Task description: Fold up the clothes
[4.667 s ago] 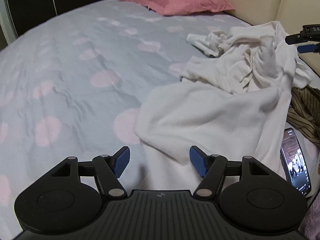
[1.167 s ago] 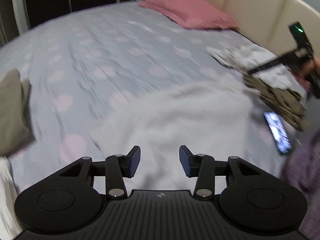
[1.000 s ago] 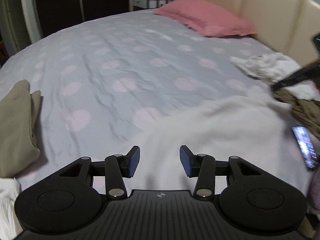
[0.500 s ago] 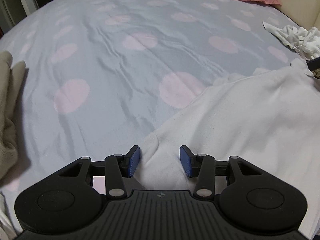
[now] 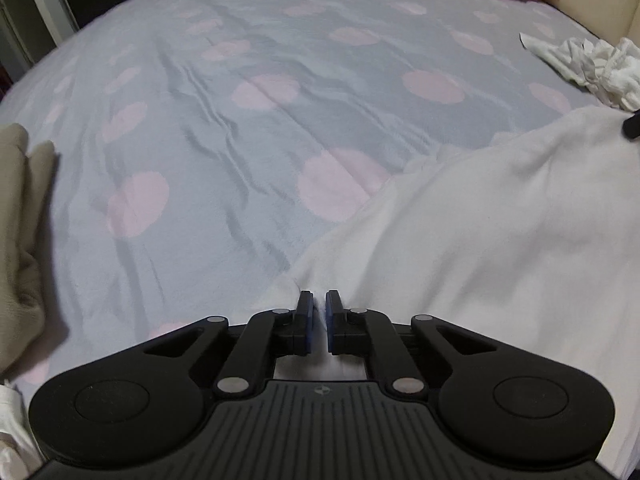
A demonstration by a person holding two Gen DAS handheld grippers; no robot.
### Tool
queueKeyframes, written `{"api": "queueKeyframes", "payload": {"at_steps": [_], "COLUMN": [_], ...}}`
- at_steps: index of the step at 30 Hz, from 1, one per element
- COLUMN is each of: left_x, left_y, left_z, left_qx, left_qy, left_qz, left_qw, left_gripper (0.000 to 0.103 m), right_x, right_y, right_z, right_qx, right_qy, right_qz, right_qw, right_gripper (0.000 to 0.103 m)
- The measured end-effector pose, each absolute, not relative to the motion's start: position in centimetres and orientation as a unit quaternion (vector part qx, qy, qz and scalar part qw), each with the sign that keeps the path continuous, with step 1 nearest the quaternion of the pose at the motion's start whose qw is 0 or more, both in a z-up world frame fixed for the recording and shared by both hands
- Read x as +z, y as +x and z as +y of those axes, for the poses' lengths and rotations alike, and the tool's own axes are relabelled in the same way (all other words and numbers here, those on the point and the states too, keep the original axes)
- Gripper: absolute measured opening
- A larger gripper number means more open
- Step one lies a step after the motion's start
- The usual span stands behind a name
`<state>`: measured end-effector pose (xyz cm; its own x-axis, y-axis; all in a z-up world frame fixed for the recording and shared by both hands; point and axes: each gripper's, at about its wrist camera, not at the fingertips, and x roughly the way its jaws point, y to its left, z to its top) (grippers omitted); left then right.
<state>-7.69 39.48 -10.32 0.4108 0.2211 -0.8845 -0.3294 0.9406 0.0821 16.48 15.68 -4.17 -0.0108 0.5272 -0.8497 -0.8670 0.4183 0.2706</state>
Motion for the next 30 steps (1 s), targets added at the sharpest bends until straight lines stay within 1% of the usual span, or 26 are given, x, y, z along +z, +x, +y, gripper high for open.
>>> {"api": "queueKeyframes", "payload": {"at_steps": [5,9,14,20,25,30], "left_x": [-5.5,-0.5,4.9,11.0,17.6,24.6], "left_y": [-8.9,-11.1,-14.1,-17.3,-19.8,-22.7], "left_z": [39.5,39.1,37.1,34.2,30.6,25.7], "left_qx": [0.21,0.253,0.288,0.285,0.275,0.254], "left_qy": [-0.067,-0.078,-0.065,-0.05,-0.017,0.02], "left_qz": [0.443,0.36,0.268,0.207,0.142,0.064], "left_qw": [0.869,0.895,0.917,0.934,0.951,0.965], "left_gripper": [0.003,0.003,0.003,0.003,0.002,0.002], "right_x": [-0.3,2.3,6.3,11.7,17.9,26.1], "right_y": [15.8,14.3,12.2,9.5,6.9,2.8], "right_z": [14.4,14.0,12.5,10.2,7.4,3.5], "right_qx": [0.513,0.512,0.508,0.49,0.483,0.452], "right_qy": [-0.163,-0.161,-0.147,-0.117,-0.106,-0.088], "right_qz": [0.445,0.399,0.325,0.241,0.164,0.032], "right_qw": [0.716,0.743,0.784,0.83,0.854,0.887], "right_gripper": [0.011,0.011,0.011,0.01,0.01,0.01]}}
